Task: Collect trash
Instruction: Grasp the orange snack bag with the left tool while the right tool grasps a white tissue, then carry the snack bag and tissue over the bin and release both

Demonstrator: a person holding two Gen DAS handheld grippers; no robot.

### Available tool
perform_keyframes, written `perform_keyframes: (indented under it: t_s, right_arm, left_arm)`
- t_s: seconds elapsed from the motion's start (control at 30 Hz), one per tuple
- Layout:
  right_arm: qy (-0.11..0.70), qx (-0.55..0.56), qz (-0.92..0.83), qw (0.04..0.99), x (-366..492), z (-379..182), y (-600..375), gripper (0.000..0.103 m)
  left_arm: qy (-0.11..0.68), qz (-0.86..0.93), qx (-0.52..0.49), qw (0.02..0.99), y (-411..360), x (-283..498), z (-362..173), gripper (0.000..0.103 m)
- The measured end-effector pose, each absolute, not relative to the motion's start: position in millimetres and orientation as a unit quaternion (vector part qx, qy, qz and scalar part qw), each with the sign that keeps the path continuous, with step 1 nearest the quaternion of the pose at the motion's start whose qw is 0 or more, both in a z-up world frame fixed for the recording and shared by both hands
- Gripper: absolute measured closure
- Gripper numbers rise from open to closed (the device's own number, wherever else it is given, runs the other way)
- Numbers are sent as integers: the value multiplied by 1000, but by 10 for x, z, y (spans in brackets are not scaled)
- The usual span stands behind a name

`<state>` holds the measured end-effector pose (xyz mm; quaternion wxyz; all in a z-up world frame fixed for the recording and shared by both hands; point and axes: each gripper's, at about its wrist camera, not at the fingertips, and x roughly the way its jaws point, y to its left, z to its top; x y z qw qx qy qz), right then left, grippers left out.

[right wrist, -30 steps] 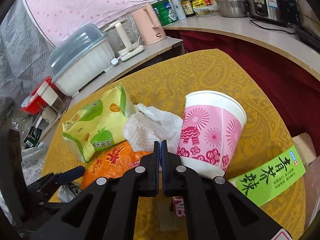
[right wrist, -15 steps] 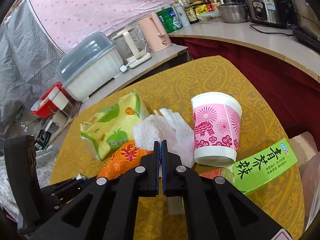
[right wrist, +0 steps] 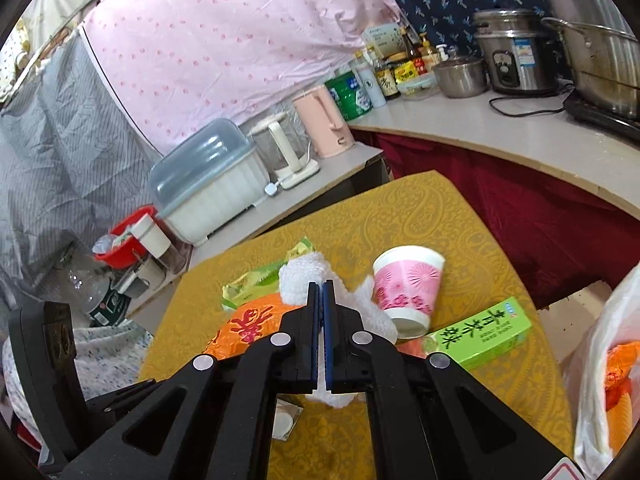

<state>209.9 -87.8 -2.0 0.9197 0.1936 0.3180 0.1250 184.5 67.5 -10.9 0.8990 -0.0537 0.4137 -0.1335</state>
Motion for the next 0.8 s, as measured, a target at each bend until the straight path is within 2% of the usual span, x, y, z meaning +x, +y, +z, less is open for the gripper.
perform_keyframes:
  t_s: [0.47,0.8]
  right_arm:
    - [263,222,69,936,1413,359,-1727,101]
    - [239,253,11,937,988,380,-2450,101]
  left_arm:
    - [388,-167,-40,906,223,1377,258,73]
    - [386,-197,-16,901,-247,1180,322,73]
